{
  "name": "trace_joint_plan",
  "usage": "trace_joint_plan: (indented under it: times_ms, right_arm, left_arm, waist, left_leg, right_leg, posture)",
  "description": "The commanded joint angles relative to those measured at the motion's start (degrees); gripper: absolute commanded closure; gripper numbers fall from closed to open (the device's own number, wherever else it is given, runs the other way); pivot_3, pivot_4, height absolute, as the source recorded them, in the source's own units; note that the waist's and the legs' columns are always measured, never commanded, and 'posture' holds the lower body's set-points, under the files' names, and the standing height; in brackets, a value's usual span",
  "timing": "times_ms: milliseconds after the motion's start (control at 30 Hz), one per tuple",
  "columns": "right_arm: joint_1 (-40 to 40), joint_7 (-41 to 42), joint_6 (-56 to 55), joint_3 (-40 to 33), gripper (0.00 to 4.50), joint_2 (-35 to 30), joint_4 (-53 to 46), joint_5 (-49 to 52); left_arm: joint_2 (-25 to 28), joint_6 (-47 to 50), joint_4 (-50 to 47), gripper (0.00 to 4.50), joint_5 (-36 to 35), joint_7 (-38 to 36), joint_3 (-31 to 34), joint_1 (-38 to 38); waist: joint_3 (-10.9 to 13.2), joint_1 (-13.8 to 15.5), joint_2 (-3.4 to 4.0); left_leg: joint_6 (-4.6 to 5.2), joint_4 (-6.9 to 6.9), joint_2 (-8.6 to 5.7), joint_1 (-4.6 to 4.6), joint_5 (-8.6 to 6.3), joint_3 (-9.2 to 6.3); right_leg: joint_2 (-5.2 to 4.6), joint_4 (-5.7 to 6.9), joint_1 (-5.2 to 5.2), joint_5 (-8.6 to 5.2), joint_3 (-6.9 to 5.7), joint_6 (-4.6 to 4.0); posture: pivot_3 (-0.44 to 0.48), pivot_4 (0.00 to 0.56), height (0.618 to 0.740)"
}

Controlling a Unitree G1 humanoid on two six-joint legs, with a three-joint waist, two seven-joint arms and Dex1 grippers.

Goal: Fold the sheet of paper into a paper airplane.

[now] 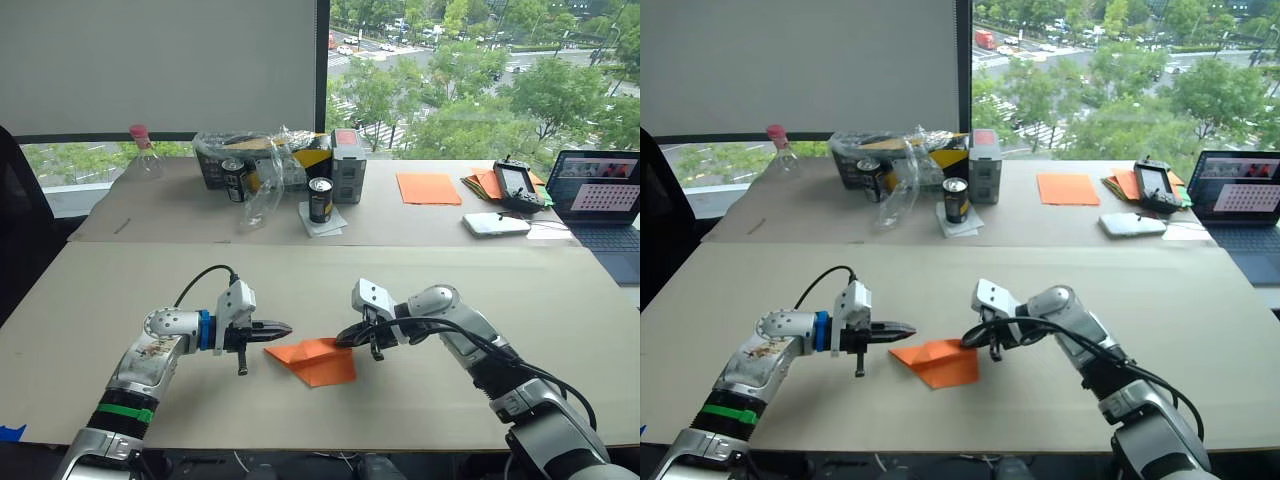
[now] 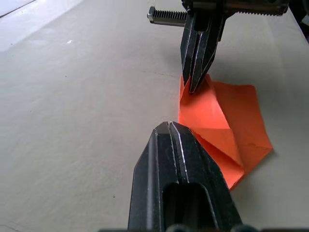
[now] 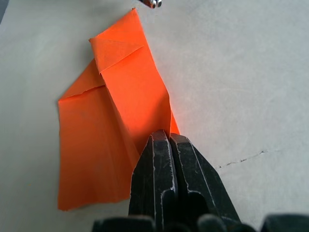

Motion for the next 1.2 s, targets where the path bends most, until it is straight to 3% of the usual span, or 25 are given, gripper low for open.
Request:
trace_joint_plan:
  times_ms: [33, 333, 433, 933, 1133, 1200]
  right_arm:
    - [2.3, -1.2, 3.2, 2.4, 4.47, -1.0, 1.1, -3.4]
    - [4.4, -2.4, 9.2, 2.1, 4.47, -2.4, -2.2, -3.1]
    - [5.0, -2.3, 10.4, 1.9, 4.47, -3.0, -3.8, -2.8]
    - [8.2, -7.0, 15.2, -1.0, 4.47, -3.9, -10.2, -1.5]
    - [8.5, -9.2, 15.1, -4.8, 2.6, -4.9, -13.7, -0.6]
    - [8.3, -6.9, 17.2, -5.9, 1.91, -7.7, -21.2, 1.9]
  left_arm:
    - [0.4, 1.8, -3.9, 4.5, -1.5, -0.6, -0.2, -0.8]
    - [-3.5, 1.4, -1.2, 4.5, 1.1, 0.3, -6.0, -0.2]
    - [-3.1, -2.3, 1.7, 4.5, 5.1, 0.2, -8.9, 0.6]
    - [-5.0, -7.4, 7.7, 4.5, 8.2, 0.9, -11.2, 0.6]
    - [-4.8, -7.8, 8.2, 4.5, 8.3, 0.4, -11.3, 0.9]
    - [-4.8, -8.3, 9.5, 4.5, 8.7, 0.0, -11.6, 0.5]
  waist:
    - [0.0, 0.0, 0.0]
    - [0.0, 0.2, 0.01]
    - [-0.1, 0.2, 0.08]
    - [-0.4, 0.8, 0.38]
    - [-0.4, 0.8, 0.39]
    - [-0.4, 0.9, 0.42]
  left_leg:
    - [0.0, 0.0, 0.0, 0.0, 0.0, 0.0]
    - [0.03, -0.01, -0.01, 0.01, -0.02, 0.0]
    - [0.07, -0.01, -0.01, 0.03, -0.04, 0.0]
    - [0.2, -0.02, -0.03, 0.18, -0.12, -0.01]
    - [0.2, -0.04, -0.02, 0.5, -0.13, 0.0]
    - [0.21, -0.07, -0.02, 0.56, -0.14, 0.0]
  right_leg:
    - [0.0, -0.02, 0.01, 0.0, 0.0, 0.0]
    - [-0.01, -0.16, 0.11, 0.0, -0.01, 0.0]
    - [-0.01, -0.21, 0.16, -0.01, -0.01, 0.01]
    - [-0.04, -0.63, 0.54, -0.04, -0.06, 0.15]
    - [-0.04, -0.68, 0.87, -0.26, -0.05, 0.52]
    - [-0.04, -0.72, 0.95, -0.28, -0.06, 0.55]
  posture:
    - [0.0, 0.15, 0.72]
    - [0.0, 0.15, 0.72]
    - [0.0, 0.15, 0.72]
    - [0.0, 0.15, 0.72]
    - [0.0, 0.15, 0.72]
    - [0.0, 0.15, 0.72]
